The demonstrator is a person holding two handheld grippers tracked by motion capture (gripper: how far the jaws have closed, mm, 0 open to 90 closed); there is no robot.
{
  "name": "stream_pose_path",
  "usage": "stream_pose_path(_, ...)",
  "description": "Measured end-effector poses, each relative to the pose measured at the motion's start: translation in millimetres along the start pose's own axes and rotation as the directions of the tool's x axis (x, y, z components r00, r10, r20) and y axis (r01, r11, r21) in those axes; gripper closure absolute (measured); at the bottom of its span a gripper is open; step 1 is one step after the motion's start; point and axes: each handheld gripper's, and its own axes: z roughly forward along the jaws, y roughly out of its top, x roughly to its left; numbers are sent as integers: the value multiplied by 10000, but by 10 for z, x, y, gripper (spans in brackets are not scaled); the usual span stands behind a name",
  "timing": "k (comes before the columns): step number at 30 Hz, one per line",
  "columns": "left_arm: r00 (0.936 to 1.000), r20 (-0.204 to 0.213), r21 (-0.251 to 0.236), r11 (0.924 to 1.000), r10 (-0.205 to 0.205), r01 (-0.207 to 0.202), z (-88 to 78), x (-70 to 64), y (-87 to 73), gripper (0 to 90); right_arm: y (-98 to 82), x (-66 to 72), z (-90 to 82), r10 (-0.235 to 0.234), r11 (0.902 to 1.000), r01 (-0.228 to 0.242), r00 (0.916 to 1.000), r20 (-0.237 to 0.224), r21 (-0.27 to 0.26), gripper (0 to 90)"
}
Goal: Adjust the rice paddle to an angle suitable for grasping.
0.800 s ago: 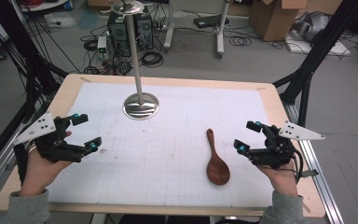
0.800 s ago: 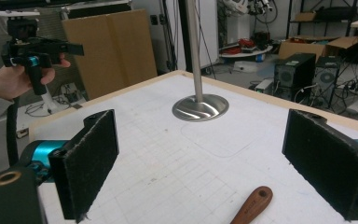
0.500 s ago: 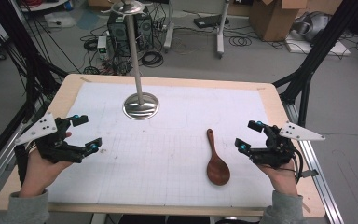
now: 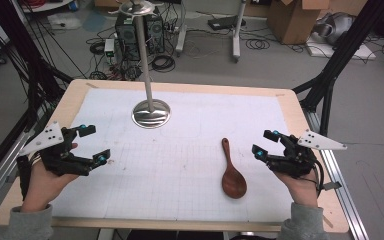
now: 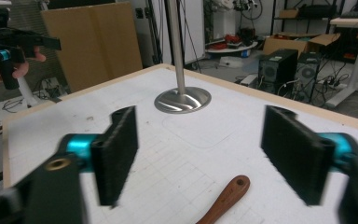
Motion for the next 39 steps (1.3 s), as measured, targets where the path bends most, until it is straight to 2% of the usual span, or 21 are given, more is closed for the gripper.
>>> stream_pose_path(3, 10000, -26, 98, 9999, -40, 40, -18, -6, -21, 51, -23, -18, 31, 66, 9998, -67, 10000, 15, 174, 406)
stream_pose_path(4, 10000, -24, 125, 9999, -44, 44, -25, -6, -29, 51, -32, -20, 47, -5, 9996, 6, 10000, -47, 270, 478)
stream_pose_path(7, 10000, -33, 201, 9998, -89, 90, -46, -7, -47, 51, -53, -28, 98, -215, 9977, 235, 9993, -322, 631, 600)
stream_pose_path(10, 9999, -64, 234, 9997, -97, 98, -61, -9, -59, 51, -66, -40, 143, -234, 9951, 265, 9992, -331, 957, 668)
stream_pose_path(14, 9999, -48, 260, 9996, -130, 132, -75, -8, -71, 51, -99, -72, 184, -49, 9924, 110, 9987, -501, 1229, 684)
stream_pose_path(18, 9999, -58, 275, 9995, -148, 150, -86, -5, -78, 51, -141, -107, 222, 172, 9880, -83, 9983, -564, 1545, 784)
stream_pose_path(21, 9999, -67, 278, 9995, -152, 154, -85, -5, -81, 51, -160, -114, 244, 112, 9863, -22, 9985, -536, 1649, 824)
stream_pose_path(22, 9998, -71, 292, 9994, -171, 173, -81, -7, -86, 51, -181, -126, 270, 5, 9852, 87, 9986, -538, 1714, 866)
stream_pose_path(24, 9998, -63, 348, 9992, -181, 183, -77, -7, -92, 51, -202, -140, 291, 75, 9824, 30, 9984, -553, 1867, 889)
stream_pose_path(26, 9998, -41, 397, 9990, -180, 181, -71, -3, -102, 51, -238, -177, 329, 438, 9761, -288, 9969, -656, 2152, 891)
stream_pose_path(27, 9998, -41, 397, 9990, -180, 181, -71, -3, -102, 51, -238, -177, 329, 438, 9761, -288, 9969, -656, 2152, 891)
stream_pose_path(28, 9997, -47, 414, 9989, -220, 222, -67, -4, -109, 51, -276, -203, 376, 546, 9705, -359, 9959, -721, 2385, 892)
stream_pose_path(29, 9997, -47, 414, 9989, -220, 222, -67, -4, -109, 51, -276, -203, 376, 546, 9705, -359, 9959, -721, 2385, 892)
stream_pose_path(30, 9998, -22, 459, 9988, -195, 196, -66, -5, -113, 51, -308, -212, 436, 560, 9638, -354, 9959, -708, 2644, 892)
stream_pose_path(37, 9998, -20, 485, 9986, -188, 189, -78, -4, -119, 51, -442, -234, 623, 430, 9466, -250, 9979, -491, 3213, 892)
stream_pose_path(39, 9998, -29, 491, 9986, -219, 220, -82, -3, -126, 51, -469, -249, 659, 394, 9446, -232, 9983, -430, 3273, 892)
